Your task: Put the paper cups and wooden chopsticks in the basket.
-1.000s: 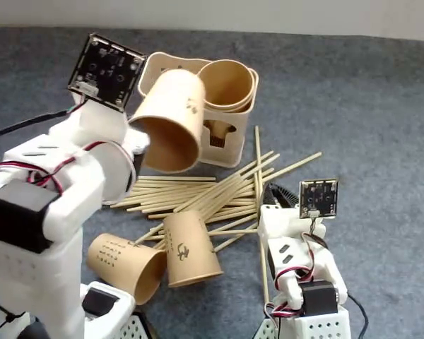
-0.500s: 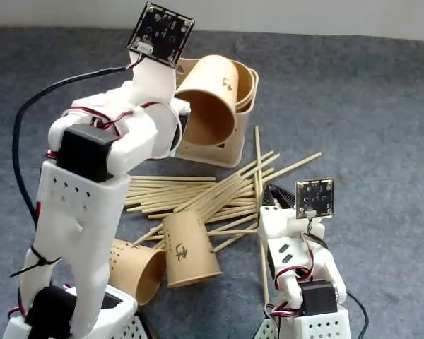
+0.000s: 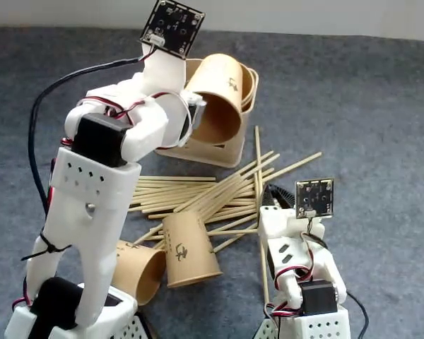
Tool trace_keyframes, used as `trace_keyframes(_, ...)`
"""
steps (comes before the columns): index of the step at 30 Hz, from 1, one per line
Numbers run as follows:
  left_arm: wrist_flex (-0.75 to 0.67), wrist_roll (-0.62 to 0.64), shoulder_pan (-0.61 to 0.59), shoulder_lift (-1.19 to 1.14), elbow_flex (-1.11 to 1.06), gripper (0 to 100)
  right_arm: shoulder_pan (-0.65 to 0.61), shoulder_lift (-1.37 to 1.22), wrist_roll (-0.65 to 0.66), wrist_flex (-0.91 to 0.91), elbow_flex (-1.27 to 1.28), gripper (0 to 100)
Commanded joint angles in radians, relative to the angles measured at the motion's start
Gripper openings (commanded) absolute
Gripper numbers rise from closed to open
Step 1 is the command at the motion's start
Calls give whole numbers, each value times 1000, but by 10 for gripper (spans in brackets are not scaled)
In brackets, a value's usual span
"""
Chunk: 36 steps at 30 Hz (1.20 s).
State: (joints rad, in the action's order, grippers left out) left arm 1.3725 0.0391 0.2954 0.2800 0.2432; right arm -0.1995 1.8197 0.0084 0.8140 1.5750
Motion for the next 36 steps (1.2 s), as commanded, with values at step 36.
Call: trace_keyframes(36,-437,91,-122,-200,48,204,5,13,21,-31,-7,7)
